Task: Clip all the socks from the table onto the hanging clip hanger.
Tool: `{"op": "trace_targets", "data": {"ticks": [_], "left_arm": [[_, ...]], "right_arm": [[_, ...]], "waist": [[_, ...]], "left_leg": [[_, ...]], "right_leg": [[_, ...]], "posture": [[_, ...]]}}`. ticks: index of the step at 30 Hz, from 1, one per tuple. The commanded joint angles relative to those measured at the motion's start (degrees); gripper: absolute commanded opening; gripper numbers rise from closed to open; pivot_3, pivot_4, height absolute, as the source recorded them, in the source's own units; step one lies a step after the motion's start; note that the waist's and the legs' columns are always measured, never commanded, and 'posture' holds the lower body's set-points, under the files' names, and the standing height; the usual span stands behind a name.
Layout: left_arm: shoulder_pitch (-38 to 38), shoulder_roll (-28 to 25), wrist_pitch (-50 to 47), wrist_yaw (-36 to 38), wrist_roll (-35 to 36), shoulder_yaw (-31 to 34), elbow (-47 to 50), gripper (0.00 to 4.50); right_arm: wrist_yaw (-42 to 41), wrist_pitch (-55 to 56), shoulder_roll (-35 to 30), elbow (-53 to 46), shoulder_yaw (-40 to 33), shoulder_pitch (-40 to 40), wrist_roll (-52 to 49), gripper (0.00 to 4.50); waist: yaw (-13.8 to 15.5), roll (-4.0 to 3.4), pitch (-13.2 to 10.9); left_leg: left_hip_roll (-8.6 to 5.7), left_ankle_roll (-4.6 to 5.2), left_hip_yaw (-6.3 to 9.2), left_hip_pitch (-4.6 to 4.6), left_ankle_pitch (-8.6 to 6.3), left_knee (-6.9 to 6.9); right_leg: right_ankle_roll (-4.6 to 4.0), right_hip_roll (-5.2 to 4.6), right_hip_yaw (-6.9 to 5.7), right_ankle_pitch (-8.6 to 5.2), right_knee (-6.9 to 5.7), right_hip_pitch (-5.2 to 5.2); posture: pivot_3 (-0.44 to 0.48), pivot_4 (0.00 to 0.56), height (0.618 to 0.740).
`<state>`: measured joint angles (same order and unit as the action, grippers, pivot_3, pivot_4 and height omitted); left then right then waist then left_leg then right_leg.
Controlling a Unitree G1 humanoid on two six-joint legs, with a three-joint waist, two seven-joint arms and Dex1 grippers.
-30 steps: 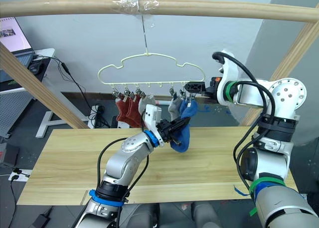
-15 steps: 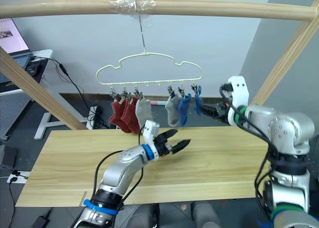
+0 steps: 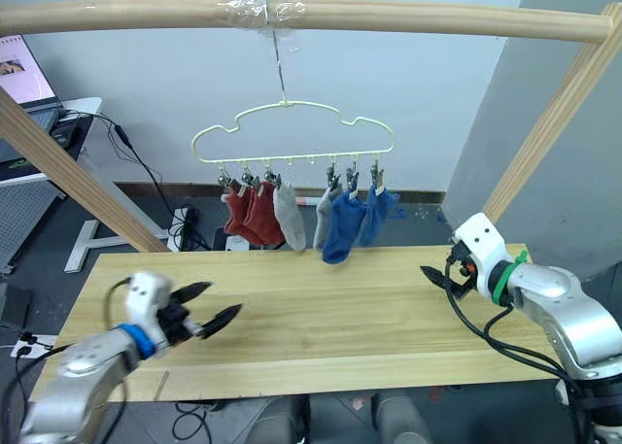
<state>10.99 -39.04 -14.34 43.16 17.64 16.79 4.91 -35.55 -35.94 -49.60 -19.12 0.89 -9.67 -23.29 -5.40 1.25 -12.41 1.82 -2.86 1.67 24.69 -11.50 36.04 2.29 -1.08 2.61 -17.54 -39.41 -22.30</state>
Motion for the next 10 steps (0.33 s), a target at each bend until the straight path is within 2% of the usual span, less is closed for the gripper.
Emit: {"op": "trace_targets", "data": {"ticks": [1,4,10], "left_arm": [[3.2,-3.8,2.5,1.4,0.0,6.9,2.1,4.47],[4.9,-5.6,1.4,1.8,1.0,10.9,2.0,4.47],[4.8,-4.8,2.7,0.3,-0.1,11.6,3.0,4.47]], "right_arm": [[-9.4,8.1,-2.5,-1.3,-3.0,2.9,-0.4,4.50],[-14.8,13.6,-4.0,1.0,-4.8,5.9,0.1,4.50],[-14.2,14.9,-2.3,5.1,-5.4,3.9,2.0,4.50]], "waist": [[0.6,0.00,0.0],[1.3,0.00,0.0],[2.3,0.05,0.0]], "left_leg": [[-0.01,0.00,0.00,-0.02,0.00,0.00],[0.00,0.00,0.01,-0.01,0.00,0.00],[0.02,0.02,-0.05,-0.01,0.02,0.02]], "right_leg": [[0.00,0.00,0.00,0.00,-0.01,0.00],[0.03,-0.03,-0.03,-0.03,0.06,0.05],[0.06,-0.10,0.00,0.09,0.25,0.12]], "posture": [[-0.054,0.196,0.740],[-0.041,0.194,0.740],[-0.024,0.183,0.740]]}}
